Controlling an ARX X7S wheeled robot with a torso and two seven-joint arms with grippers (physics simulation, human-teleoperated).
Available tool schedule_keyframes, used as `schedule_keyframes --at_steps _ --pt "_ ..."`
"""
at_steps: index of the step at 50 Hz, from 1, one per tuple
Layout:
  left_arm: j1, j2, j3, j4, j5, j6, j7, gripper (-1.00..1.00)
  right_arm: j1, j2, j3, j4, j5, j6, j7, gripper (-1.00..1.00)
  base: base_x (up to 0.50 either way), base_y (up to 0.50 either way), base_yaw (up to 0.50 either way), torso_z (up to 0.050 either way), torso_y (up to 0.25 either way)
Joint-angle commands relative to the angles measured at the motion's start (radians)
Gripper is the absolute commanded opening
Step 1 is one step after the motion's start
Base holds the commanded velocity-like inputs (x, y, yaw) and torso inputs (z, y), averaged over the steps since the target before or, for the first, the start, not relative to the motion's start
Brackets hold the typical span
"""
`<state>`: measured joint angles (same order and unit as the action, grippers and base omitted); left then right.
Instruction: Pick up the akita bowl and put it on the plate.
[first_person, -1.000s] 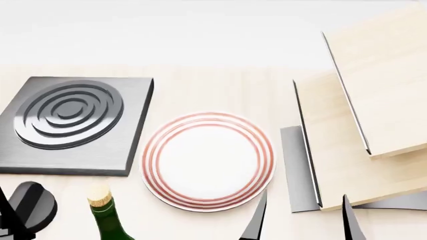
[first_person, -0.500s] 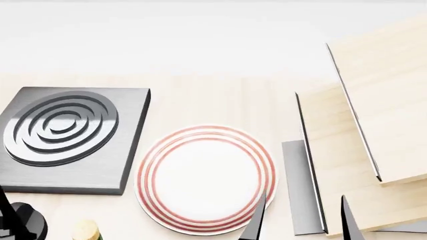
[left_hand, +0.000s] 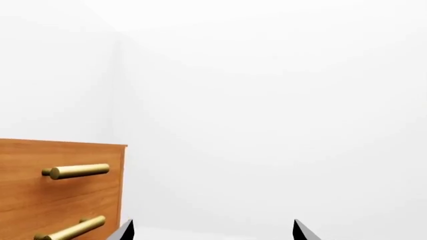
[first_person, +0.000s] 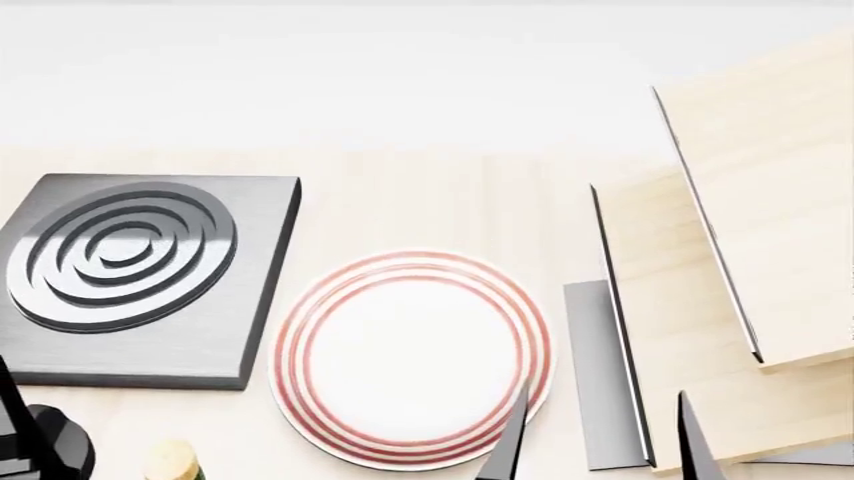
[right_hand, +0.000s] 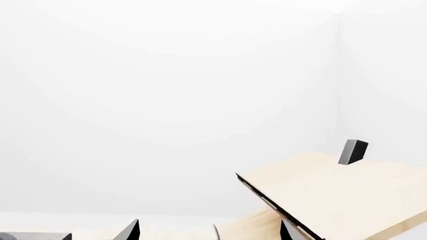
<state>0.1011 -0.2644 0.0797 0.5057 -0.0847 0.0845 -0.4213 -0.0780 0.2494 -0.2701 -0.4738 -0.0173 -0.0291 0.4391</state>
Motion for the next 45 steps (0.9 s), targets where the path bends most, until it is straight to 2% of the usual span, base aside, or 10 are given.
schedule_keyframes --at_steps 1,17,26,33,45 --pt "-0.006 -0.006 0.007 -0.013 0.01 -0.009 -0.007 1.0 0.001 0.005 -0.009 0.004 0.001 -0.001 0.002 1.0 0.0 -0.02 0.0 0.0 0.0" --pt "-0.007 -0.013 0.008 -0.018 0.007 -0.007 -0.014 1.0 0.002 0.009 -0.014 0.016 0.009 -0.009 0.01 1.0 0.0 0.0 0.0 0.0 0.0" --pt "-0.018 -0.037 -0.019 -0.004 0.011 -0.065 -0.028 1.0 0.003 0.012 -0.021 0.032 0.008 -0.018 0.012 1.0 0.0 0.0 0.0 0.0 0.0" --pt "-0.022 -0.081 -0.096 0.071 0.014 -0.153 -0.055 1.0 0.007 0.013 -0.027 0.036 0.007 -0.017 0.015 1.0 0.0 0.0 0.0 0.0 0.0" --pt "0.047 -0.184 -0.225 0.187 0.015 -0.355 -0.059 1.0 0.018 0.012 -0.041 0.046 -0.002 -0.006 0.019 1.0 0.0 0.0 0.0 0.0 0.0"
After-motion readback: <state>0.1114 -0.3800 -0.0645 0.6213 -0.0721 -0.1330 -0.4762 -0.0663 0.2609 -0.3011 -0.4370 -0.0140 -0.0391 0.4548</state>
